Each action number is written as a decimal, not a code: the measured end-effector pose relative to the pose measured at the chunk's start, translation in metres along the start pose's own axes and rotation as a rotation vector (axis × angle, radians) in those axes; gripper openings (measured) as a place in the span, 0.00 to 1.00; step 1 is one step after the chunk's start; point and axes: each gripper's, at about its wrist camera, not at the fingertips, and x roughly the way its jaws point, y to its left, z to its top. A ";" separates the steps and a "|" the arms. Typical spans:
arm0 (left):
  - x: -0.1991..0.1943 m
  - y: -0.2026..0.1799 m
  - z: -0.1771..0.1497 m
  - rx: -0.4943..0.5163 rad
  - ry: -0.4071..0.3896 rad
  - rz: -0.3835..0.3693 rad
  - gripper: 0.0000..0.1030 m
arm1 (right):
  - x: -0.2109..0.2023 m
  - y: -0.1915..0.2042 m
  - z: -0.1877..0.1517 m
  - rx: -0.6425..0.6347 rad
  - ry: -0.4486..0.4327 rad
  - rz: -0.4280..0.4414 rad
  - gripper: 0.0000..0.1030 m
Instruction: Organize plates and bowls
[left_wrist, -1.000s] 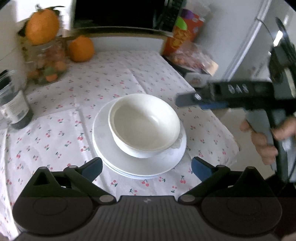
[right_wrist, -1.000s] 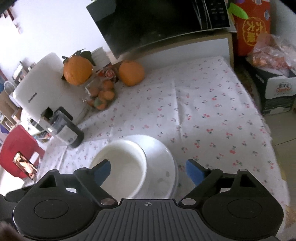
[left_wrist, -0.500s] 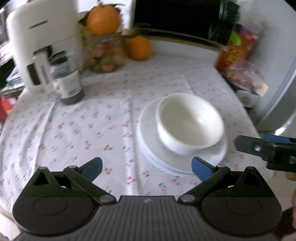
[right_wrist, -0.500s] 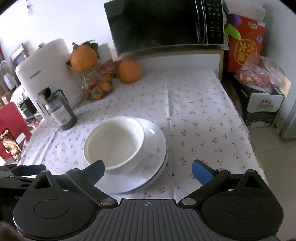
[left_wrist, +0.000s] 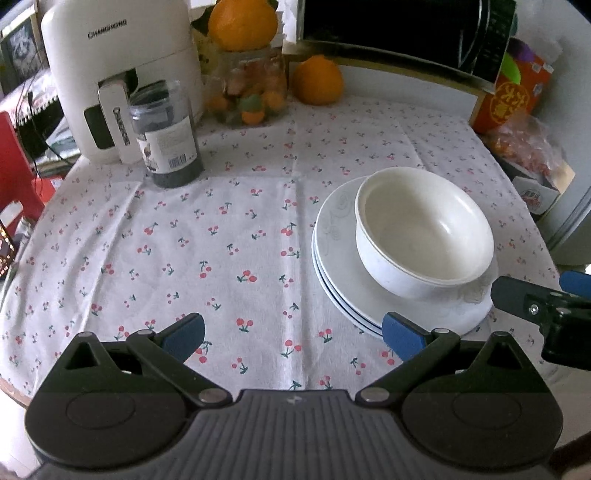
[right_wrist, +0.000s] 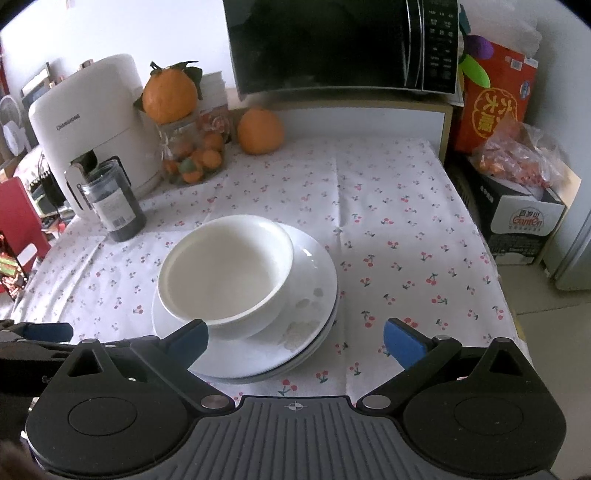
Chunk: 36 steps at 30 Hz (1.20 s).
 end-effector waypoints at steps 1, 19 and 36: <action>0.000 -0.001 -0.001 0.005 -0.004 0.004 1.00 | 0.000 0.000 0.000 -0.001 0.001 0.000 0.99; 0.000 -0.008 -0.006 0.024 -0.004 0.030 1.00 | 0.001 0.001 -0.004 -0.011 0.009 -0.014 0.99; 0.001 -0.007 -0.006 0.014 0.006 0.022 1.00 | 0.004 0.002 -0.006 -0.012 0.022 -0.015 0.99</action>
